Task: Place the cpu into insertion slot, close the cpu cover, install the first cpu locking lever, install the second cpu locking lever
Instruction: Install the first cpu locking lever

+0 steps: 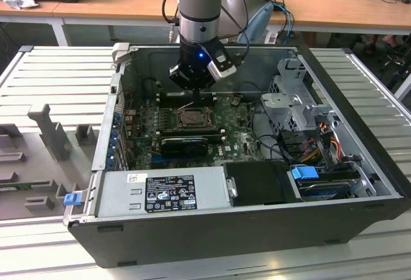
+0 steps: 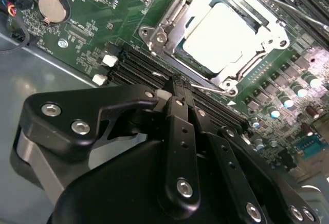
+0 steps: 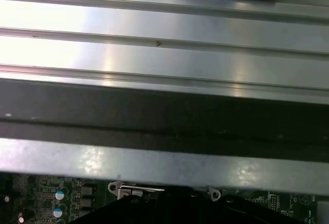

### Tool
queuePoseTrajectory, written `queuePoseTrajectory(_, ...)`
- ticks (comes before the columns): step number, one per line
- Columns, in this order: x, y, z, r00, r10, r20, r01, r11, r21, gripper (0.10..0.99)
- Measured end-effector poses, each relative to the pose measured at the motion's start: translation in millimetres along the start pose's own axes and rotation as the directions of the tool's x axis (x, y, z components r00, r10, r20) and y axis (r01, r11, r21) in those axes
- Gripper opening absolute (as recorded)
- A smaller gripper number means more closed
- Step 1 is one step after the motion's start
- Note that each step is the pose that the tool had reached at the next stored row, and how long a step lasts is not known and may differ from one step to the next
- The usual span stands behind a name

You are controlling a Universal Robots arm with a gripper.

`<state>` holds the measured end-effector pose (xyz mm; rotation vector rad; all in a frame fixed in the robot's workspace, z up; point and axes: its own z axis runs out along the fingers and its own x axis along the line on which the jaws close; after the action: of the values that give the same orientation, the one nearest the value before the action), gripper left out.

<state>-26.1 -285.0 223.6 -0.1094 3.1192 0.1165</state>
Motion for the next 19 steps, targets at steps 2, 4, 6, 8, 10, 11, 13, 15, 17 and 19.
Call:
queuePoseTrajectory(2,-1.4,-0.2,2.3,1.0000,0.000,-0.0001,0.000,1.0000,0.000,0.106)
queuePoseTrajectory(4,-3.1,-0.2,6.5,1.0000,0.000,-0.0002,0.000,1.0000,0.000,0.106)
queuePoseTrajectory(6,-4.5,-0.4,9.5,1.0000,0.000,-0.0001,0.000,1.0000,0.000,0.106)
queuePoseTrajectory(8,-5.4,-0.6,11.4,1.0000,0.000,-0.0001,0.000,1.0000,0.000,0.106)
queuePoseTrajectory(10,-6.0,-0.8,13.1,1.0000,0.000,-0.0001,0.000,1.0000,0.000,0.106)
queuePoseTrajectory(11,-6.1,-0.9,14.1,1.0000,0.000,0.0000,0.000,1.0000,0.000,0.106)
queuePoseTrajectory(13,-6.3,-1.0,15.4,1.0000,0.000,-0.0001,0.000,1.0000,0.000,0.106)
queuePoseTrajectory(15,-6.5,-1.1,16.8,1.0000,0.000,0.0000,0.000,1.0000,0.000,0.106)
queuePoseTrajectory(17,-6.5,-1.2,18.1,1.0000,0.000,-0.0001,0.000,1.0000,0.000,0.106)
queuePoseTrajectory(19,-6.5,-1.3,18.5,1.0000,0.000,-0.0002,0.000,1.0000,0.000,0.106)
